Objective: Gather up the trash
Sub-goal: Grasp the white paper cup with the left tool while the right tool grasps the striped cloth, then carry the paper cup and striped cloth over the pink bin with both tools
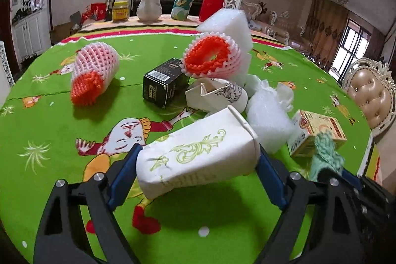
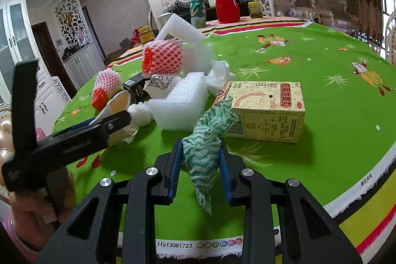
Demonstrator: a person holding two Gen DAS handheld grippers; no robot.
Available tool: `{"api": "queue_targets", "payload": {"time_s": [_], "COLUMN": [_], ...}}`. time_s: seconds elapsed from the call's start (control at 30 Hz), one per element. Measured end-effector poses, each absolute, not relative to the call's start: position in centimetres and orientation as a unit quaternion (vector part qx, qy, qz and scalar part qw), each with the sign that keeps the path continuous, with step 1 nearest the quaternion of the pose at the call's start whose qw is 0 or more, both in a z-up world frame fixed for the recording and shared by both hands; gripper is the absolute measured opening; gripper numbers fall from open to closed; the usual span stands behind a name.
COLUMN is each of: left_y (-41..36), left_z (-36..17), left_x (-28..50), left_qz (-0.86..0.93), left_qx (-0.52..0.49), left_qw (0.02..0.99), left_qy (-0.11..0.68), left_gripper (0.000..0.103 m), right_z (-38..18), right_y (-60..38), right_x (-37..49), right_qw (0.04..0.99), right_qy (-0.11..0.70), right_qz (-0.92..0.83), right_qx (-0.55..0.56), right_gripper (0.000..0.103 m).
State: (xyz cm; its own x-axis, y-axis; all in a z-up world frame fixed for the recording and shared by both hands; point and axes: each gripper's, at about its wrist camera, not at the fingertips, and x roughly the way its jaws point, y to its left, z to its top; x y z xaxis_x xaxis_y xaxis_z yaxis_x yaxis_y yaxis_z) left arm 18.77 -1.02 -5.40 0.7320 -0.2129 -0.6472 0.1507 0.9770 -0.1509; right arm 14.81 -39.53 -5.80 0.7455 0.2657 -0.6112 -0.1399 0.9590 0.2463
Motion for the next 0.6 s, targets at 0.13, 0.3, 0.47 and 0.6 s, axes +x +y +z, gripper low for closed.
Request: {"api": "queue_targets", "payload": {"time_s": [0.13,0.3,0.47,0.6], "left_y": [-0.2,0.8,1.6,2.2], "left_z": [-4.8,-4.3,-4.0,-3.8], "left_x": [17.2,15.2,13.6,12.6], "left_qz": [-0.098,-0.093,-0.087,-0.082], "left_qx": [-0.048,-0.043,-0.034,-0.031], "left_qw": [0.935,0.942,0.949,0.953], "left_qy": [0.339,0.318,0.3,0.291], "left_gripper": [0.085,0.085,0.085,0.085], "right_z": [-5.9,-5.9,-5.8,-5.5], "right_y": [-39.4,-39.0,-38.5,-37.6], "right_x": [14.8,14.7,14.7,14.1], "right_qw": [0.93,0.93,0.931,0.934], "right_qy": [0.34,0.341,0.34,0.331], "right_qz": [0.11,0.111,0.11,0.116], "right_qx": [0.091,0.085,0.079,0.065], "right_gripper": [0.029,0.029,0.029,0.029]}}
